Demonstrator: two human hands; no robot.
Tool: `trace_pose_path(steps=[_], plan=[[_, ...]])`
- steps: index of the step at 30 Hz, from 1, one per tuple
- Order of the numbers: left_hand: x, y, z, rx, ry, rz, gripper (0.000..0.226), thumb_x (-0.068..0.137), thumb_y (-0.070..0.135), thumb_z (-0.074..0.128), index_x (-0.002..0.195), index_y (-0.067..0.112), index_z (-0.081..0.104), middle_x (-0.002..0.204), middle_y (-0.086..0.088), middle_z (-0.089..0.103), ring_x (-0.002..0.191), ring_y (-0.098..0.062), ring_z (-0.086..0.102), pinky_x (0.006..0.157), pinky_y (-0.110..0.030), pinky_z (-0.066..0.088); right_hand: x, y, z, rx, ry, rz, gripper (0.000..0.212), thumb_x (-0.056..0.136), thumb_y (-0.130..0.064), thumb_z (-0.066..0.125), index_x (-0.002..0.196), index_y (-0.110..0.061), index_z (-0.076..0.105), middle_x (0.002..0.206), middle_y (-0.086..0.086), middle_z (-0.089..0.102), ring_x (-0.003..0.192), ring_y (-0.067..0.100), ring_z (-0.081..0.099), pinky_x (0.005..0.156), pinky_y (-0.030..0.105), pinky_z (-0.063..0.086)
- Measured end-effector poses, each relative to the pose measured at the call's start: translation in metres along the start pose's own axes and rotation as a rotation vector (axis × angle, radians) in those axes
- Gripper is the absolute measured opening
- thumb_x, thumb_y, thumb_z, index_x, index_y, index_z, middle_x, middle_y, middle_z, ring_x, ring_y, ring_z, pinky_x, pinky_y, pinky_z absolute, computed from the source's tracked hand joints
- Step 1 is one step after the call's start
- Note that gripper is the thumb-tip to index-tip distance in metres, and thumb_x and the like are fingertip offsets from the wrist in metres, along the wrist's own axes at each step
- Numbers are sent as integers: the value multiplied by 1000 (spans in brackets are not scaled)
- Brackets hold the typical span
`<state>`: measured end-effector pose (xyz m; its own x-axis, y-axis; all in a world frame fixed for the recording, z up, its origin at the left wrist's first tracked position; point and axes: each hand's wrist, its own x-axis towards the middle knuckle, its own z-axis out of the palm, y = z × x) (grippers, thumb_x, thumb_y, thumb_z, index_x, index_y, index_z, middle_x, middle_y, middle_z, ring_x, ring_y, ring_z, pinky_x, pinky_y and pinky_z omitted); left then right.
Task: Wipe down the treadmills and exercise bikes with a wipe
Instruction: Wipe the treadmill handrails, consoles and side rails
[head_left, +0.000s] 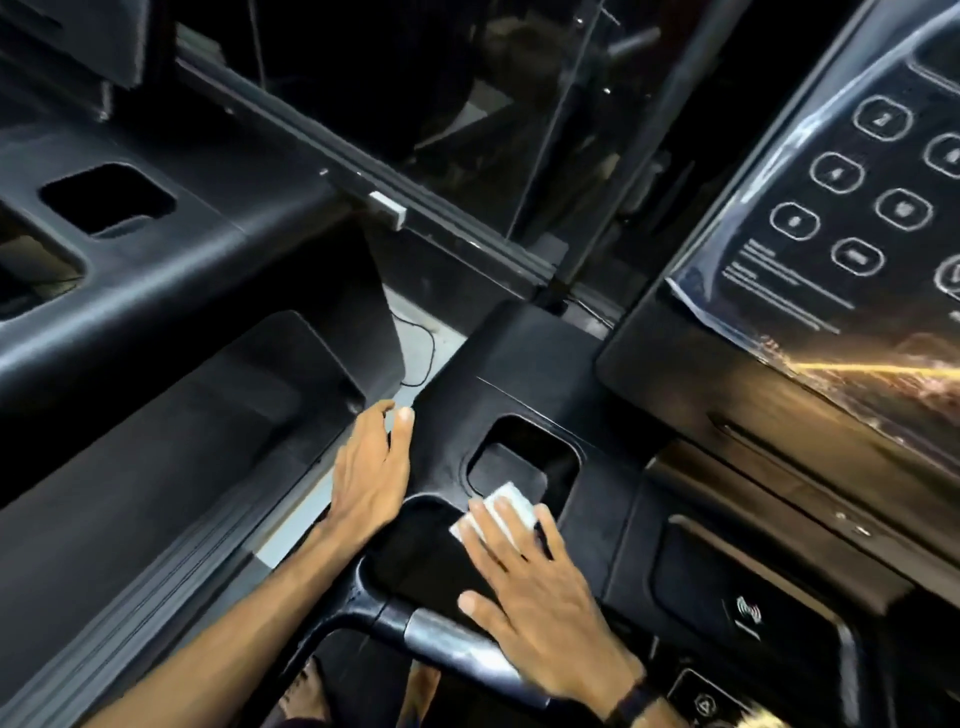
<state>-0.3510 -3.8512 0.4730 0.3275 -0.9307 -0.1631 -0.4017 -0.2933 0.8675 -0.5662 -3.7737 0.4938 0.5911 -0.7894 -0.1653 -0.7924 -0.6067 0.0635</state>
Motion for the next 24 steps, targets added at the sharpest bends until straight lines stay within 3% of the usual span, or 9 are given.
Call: trace_pose_path(steps=[5, 6, 9, 10, 12, 16, 21, 24], plan=[[0, 5, 7, 120, -69, 59, 59, 102, 53, 32, 148, 16, 38, 151, -3, 45, 138, -24, 42, 114, -43, 32, -42, 13, -1, 45, -134, 333, 82, 100, -69, 20, 158, -11, 25, 166, 10, 19, 153, 30, 14, 115, 53, 11], [-1, 6, 8, 161, -83, 72, 59, 103, 51, 32, 149, 14, 37, 152, -5, 44, 139, -25, 40, 113, -42, 30, -42, 11, -3, 76, -136, 431, 87, 98, -72, 17, 158, -10, 20, 166, 13, 15, 154, 31, 9, 117, 52, 7], [-9, 8, 8, 253, -122, 112, 62, 103, 50, 31, 150, 10, 34, 152, -8, 43, 139, -27, 39, 113, -42, 29, -30, 8, -12, 230, -166, 678, 103, 81, -82, -5, 152, -11, -24, 158, 14, -32, 146, 29, -33, 119, 44, -22], [-11, 8, 8, 263, -128, 118, 62, 103, 50, 30, 150, 9, 34, 152, -9, 43, 139, -28, 40, 113, -42, 30, -22, 13, -14, 260, -179, 743, 106, 75, -83, -10, 150, -10, -30, 155, 15, -38, 143, 29, -38, 117, 44, -25], [-13, 7, 7, 293, -134, 127, 62, 103, 50, 30, 149, 8, 35, 151, -10, 44, 138, -30, 40, 113, -44, 30, 0, 34, -16, 293, -147, 822, 109, 75, -83, -7, 154, -9, -23, 158, 17, -33, 145, 30, -36, 117, 45, -25], [-12, 4, 6, 350, -144, 161, 64, 103, 50, 29, 148, 4, 36, 149, -14, 45, 138, -32, 41, 115, -47, 30, 44, 63, -15, 283, -134, 762, 93, 96, -71, 15, 157, -8, -13, 163, 19, -22, 149, 31, -27, 120, 49, -17], [-13, 4, 6, 337, -131, 167, 65, 103, 50, 27, 147, 4, 37, 149, -12, 46, 138, -31, 41, 116, -50, 28, 11, 11, -15, 311, -149, 592, 101, 87, -79, 5, 154, -7, -22, 156, 16, -38, 143, 28, -40, 120, 43, -21], [-12, 1, 5, 338, -126, 167, 69, 101, 55, 23, 146, 5, 38, 148, -10, 47, 137, -30, 42, 116, -50, 28, -18, -18, -6, 226, -56, 591, 104, 93, -80, 11, 154, 2, -10, 161, 23, -21, 151, 33, -22, 120, 45, -9]])
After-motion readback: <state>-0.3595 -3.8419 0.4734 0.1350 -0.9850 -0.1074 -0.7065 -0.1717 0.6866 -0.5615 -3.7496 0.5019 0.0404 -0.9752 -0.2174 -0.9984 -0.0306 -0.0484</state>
